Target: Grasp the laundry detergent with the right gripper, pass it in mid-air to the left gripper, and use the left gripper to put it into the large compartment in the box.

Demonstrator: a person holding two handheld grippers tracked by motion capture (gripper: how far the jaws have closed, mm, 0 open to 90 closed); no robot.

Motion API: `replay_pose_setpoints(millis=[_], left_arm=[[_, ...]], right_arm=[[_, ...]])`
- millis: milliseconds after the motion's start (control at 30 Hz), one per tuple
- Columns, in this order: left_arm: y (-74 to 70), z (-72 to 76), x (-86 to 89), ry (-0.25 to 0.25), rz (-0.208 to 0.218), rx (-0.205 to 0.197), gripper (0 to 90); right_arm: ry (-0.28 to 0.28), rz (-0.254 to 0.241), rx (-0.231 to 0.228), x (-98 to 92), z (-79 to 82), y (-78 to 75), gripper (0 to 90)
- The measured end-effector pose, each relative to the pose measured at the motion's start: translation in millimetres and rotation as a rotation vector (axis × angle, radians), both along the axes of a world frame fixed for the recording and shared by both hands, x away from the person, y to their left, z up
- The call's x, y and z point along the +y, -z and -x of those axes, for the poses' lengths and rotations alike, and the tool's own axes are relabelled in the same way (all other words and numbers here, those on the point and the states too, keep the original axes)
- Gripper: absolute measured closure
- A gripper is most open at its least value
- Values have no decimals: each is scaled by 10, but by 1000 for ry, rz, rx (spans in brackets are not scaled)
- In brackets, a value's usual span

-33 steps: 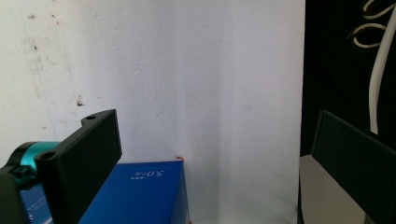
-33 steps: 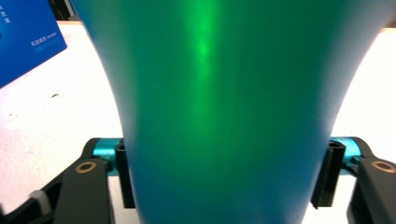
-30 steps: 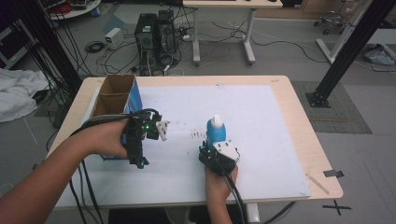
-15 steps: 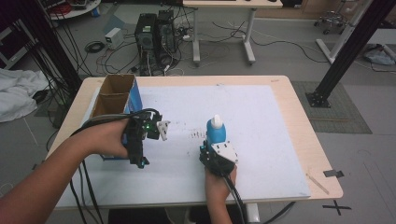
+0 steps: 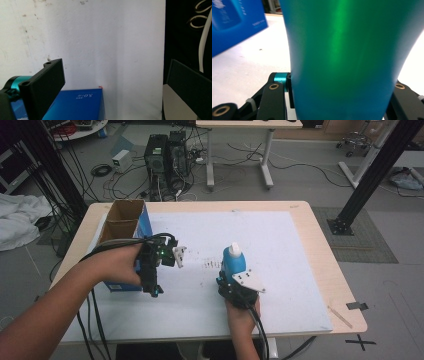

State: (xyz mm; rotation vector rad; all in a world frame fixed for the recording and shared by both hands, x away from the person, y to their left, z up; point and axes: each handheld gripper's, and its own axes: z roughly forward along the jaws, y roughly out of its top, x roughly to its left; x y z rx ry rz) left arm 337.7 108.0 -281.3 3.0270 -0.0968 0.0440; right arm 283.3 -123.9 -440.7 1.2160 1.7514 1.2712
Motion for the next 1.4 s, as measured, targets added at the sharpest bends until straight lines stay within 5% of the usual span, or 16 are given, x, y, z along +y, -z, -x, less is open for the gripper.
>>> replay_pose_setpoints(millis=[133,267,433,567,633,667,733,1400], left_arm=[[-48,-10,-42,4,-3,-7,16],[-108,-34,-107,10,-6,-12,16],[-161,-49,-178,17,-8,-15,17],[-185,-57,-210,18,-4,-16,16],[-190,-61,-218,20,-6,-15,17],[-193,-69,-232,21,-6,-15,16],[-188,-72,-235,20,-4,-11,16],[-167,-4,-303,71,10,-8,16]], right_arm=[[-62,-6,-8,-75,6,-83,443],[-201,7,-18,-174,-22,-210,443],[-280,30,-15,-217,-52,-277,444],[-380,9,-16,-249,-96,-321,443],[-380,9,-16,-249,-96,-321,443],[-443,-6,-12,-260,-121,-329,443],[-483,-8,-15,-261,-129,-328,443],[-782,24,8,51,-107,-229,444]])
